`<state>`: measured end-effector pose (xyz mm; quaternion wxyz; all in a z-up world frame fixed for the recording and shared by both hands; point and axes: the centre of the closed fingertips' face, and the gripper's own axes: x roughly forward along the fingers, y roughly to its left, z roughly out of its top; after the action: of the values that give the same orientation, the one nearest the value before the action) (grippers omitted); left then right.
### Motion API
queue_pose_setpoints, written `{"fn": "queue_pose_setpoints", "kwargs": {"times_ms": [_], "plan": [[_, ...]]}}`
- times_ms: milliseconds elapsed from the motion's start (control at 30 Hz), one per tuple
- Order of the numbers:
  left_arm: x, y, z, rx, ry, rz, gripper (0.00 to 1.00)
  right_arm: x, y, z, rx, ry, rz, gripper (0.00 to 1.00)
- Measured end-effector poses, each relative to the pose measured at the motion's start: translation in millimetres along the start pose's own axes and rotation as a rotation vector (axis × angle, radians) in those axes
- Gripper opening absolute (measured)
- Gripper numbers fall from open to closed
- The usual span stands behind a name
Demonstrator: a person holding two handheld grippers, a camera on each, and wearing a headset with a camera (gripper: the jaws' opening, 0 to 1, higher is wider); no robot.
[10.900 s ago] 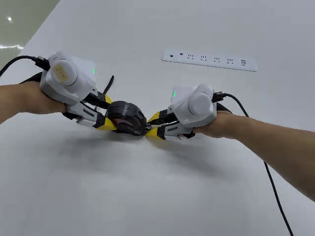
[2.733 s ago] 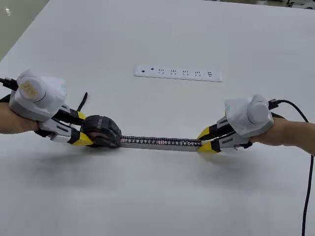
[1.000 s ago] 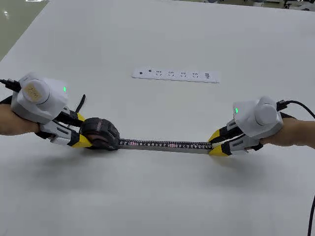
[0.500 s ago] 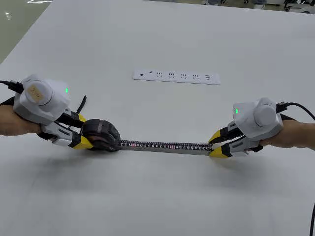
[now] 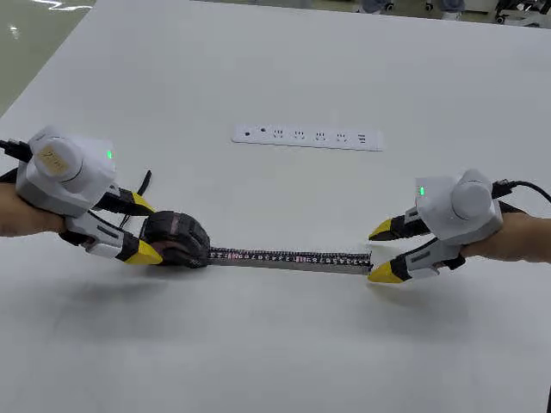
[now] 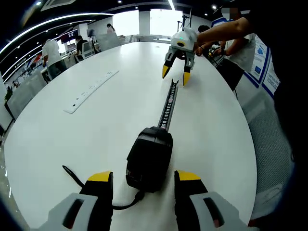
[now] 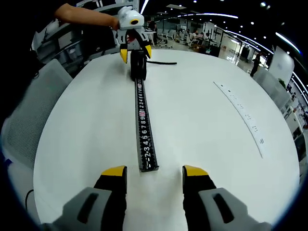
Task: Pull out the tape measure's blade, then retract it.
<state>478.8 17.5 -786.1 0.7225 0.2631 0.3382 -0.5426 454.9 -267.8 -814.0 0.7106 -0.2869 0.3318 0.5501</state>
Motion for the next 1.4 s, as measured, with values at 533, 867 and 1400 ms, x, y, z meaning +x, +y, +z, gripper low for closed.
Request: {"fn": "queue_pose_setpoints", "kwargs": {"times_ms": [533,867,1400], "plan": [[-11.6,-5.5,-1.4,-0.042,-0.02,0.035,0.79,-17.1,0.9,5.4,0.111,-0.097,-0.075,0.92],[-19.3,-7.4,-0.1,-0.085,-0.075,0.08,0.92,-26.7,2.7,8.5,0.149,-0.151,-0.127,1.0],[-35.7,-18.0,4.3,-0.158,-0.189,0.158,0.97,-39.6,16.3,7.1,0.21,-0.21,-0.196,1.0]]}}
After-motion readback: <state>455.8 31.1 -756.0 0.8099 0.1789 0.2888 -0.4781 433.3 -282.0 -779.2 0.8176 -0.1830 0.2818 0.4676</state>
